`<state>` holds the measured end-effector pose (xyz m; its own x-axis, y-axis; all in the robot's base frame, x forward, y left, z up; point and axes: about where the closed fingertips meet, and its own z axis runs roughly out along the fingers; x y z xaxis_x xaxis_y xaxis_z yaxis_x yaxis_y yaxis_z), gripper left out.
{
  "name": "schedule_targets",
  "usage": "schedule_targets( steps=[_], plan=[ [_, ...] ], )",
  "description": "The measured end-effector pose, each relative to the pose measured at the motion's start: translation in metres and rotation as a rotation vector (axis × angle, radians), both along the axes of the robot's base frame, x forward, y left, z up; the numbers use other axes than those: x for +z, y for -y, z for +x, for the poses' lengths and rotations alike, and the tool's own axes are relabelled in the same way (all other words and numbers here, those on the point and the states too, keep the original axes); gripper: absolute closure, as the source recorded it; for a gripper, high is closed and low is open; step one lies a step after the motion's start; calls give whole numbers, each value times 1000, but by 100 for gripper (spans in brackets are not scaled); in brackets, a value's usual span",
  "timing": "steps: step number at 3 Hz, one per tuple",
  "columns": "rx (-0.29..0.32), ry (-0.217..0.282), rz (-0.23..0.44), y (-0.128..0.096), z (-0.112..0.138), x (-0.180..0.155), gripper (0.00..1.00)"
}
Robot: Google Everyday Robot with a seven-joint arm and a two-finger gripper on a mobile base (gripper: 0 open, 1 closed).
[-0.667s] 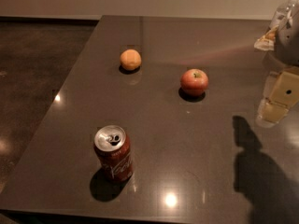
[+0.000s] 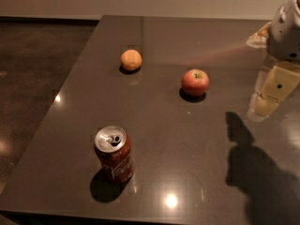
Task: Move orange near coke can
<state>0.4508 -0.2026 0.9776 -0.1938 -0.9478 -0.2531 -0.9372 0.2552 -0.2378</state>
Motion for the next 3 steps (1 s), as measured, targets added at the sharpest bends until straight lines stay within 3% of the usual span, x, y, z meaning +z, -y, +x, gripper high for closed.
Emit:
schedule_targets(
  steps=[1, 3],
  plan=[
    [35, 10, 87, -37, 40, -1, 0],
    [40, 29, 175, -91, 92, -5, 0]
  ],
)
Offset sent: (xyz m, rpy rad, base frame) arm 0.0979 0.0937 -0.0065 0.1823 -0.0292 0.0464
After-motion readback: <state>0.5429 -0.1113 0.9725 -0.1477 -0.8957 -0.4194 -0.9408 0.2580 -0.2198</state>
